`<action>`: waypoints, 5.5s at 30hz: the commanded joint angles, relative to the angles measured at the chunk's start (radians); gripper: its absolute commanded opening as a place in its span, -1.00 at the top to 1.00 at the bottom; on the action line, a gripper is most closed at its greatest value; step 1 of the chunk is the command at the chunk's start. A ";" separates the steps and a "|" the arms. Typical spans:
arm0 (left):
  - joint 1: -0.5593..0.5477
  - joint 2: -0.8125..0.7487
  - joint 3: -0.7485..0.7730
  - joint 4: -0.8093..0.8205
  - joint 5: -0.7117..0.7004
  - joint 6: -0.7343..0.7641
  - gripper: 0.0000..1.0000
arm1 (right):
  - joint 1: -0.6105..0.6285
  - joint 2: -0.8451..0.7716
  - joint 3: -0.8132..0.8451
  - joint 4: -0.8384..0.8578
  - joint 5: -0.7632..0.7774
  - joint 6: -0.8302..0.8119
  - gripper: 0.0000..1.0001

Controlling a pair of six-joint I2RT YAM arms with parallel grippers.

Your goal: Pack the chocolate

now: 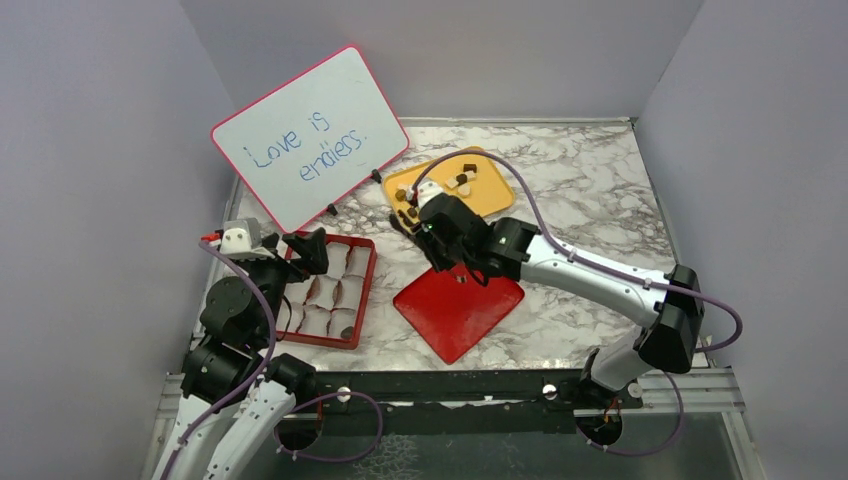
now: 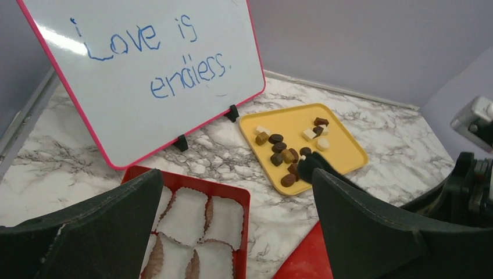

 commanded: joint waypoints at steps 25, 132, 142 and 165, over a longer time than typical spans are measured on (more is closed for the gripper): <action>-0.040 -0.036 -0.032 0.024 0.014 0.027 -0.98 | -0.308 0.213 0.007 0.029 -0.118 -0.069 0.32; -0.037 -0.161 -0.041 0.024 -0.282 0.043 -0.98 | 0.128 0.273 0.112 0.148 -0.510 -0.123 0.63; -0.037 -0.162 -0.042 0.024 -0.286 0.042 -0.98 | 0.146 0.337 0.157 0.121 -0.539 -0.136 0.61; -0.037 -0.154 -0.041 0.029 -0.278 0.041 -0.98 | 0.161 0.366 0.188 0.085 -0.496 -0.145 0.44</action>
